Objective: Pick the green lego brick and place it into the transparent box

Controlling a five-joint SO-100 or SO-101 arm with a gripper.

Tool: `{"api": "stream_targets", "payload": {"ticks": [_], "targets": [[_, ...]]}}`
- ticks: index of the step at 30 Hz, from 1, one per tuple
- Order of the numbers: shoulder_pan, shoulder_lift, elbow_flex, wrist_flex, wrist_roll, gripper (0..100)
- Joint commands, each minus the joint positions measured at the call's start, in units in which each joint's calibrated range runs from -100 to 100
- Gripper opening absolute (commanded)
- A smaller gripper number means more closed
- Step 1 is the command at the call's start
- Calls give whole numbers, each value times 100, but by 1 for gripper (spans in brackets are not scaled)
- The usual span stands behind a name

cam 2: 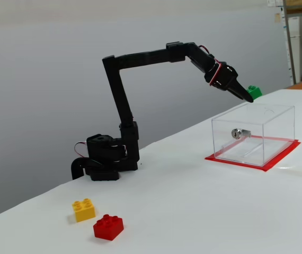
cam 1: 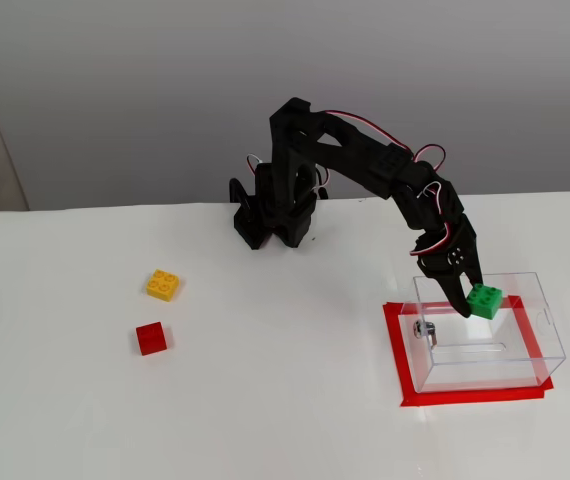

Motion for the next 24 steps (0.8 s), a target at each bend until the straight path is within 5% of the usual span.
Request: {"api": "stream_targets", "payload": {"ticks": [1, 24], "targets": [[-80, 31, -249, -57, 13, 15], [-109, 362, -267, -74, 24, 16]]}}
